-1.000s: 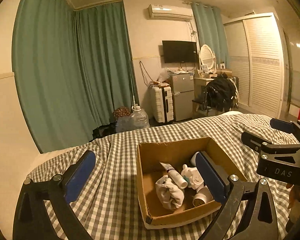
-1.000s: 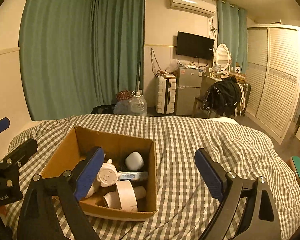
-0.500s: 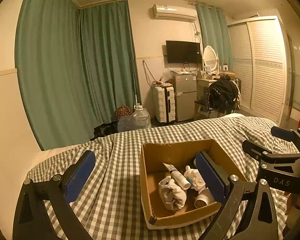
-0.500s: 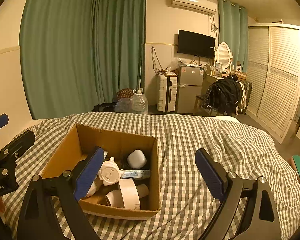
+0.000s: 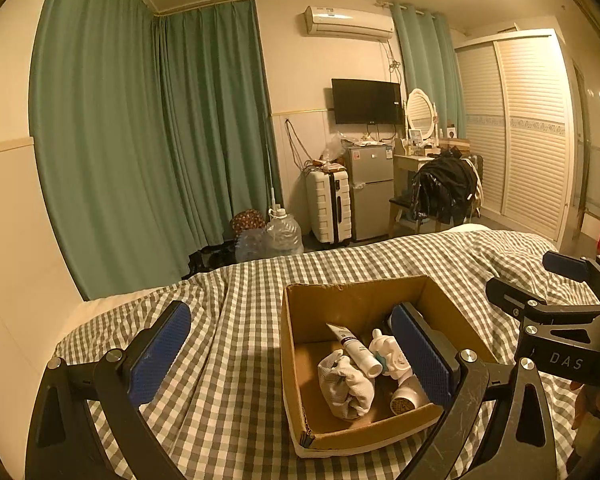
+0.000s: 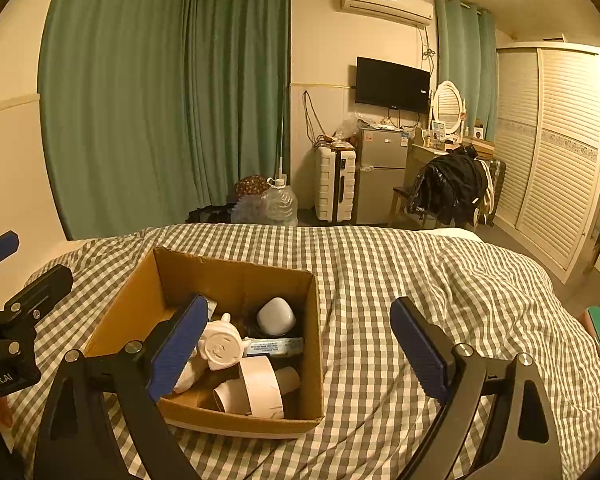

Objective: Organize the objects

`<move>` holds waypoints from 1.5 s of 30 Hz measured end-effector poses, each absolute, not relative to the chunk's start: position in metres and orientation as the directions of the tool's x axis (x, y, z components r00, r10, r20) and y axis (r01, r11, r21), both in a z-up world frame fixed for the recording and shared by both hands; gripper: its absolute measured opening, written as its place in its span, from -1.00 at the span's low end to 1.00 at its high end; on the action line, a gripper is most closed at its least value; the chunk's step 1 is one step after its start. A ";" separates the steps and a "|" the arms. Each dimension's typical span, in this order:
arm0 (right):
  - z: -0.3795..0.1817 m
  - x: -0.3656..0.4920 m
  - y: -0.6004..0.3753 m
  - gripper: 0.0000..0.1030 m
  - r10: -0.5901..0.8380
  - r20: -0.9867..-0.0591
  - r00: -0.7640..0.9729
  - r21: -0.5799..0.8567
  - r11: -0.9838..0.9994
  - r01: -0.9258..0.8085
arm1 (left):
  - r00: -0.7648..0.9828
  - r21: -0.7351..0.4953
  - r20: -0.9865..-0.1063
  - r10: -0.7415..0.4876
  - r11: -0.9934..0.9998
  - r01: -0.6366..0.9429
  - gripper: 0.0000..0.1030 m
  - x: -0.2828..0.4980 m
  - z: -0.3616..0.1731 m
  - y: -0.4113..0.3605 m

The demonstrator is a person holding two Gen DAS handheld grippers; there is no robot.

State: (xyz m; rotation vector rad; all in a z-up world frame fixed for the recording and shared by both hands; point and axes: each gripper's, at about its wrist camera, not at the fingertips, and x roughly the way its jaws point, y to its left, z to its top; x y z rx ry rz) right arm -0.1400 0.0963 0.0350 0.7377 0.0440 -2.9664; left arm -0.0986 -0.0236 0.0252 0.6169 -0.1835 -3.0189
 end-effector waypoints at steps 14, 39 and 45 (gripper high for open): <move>0.035 -0.140 0.095 0.80 -0.075 -0.472 -0.879 -0.008 -0.996 0.089 | -0.915 0.130 -0.396 -0.078 -0.991 0.029 1.00 -0.099 0.024 -0.022; 0.031 -0.142 0.092 0.80 -0.073 -0.484 -0.872 -0.010 -0.996 0.089 | -0.898 0.101 -0.432 -0.084 -0.994 0.044 1.00 -0.104 0.020 -0.026; 0.031 -0.142 0.091 0.80 -0.074 -0.485 -0.871 -0.010 -0.996 0.090 | -0.899 0.102 -0.431 -0.085 -0.994 0.045 1.00 -0.104 0.020 -0.026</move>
